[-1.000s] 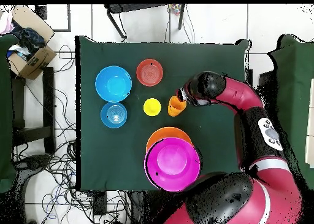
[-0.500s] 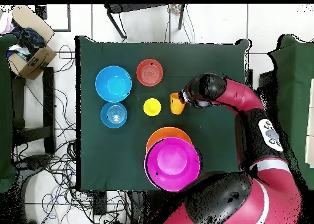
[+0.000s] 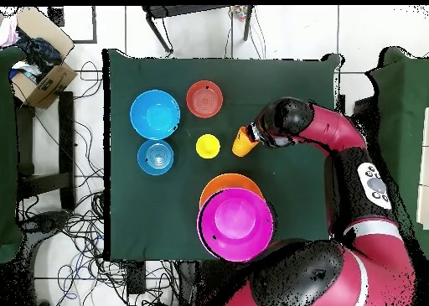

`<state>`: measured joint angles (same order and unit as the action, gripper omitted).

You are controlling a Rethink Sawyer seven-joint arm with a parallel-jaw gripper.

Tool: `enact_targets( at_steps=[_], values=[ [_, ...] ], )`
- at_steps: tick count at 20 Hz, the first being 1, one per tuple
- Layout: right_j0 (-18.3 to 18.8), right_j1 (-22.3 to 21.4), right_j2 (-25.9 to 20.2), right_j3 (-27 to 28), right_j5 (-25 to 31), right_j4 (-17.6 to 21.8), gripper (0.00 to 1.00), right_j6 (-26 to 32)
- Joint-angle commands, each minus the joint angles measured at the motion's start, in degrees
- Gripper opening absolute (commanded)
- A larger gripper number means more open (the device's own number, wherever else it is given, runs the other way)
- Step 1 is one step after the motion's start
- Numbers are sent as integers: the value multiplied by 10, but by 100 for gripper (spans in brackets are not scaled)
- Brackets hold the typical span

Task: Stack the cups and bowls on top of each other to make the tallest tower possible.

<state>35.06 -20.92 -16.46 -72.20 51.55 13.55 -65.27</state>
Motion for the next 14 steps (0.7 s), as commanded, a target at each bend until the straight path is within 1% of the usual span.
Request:
enact_targets(
  at_steps=[1,4,6,9,14],
  values=[
    [-26,25,8,31,48,10,100,-49],
    [-40,76,32,88,42,26,100,-73],
    [-46,103,42,120,33,26,100,-84],
    [-44,108,40,119,11,19,100,-76],
    [-31,116,20,123,-15,11,100,-40]
  ],
)
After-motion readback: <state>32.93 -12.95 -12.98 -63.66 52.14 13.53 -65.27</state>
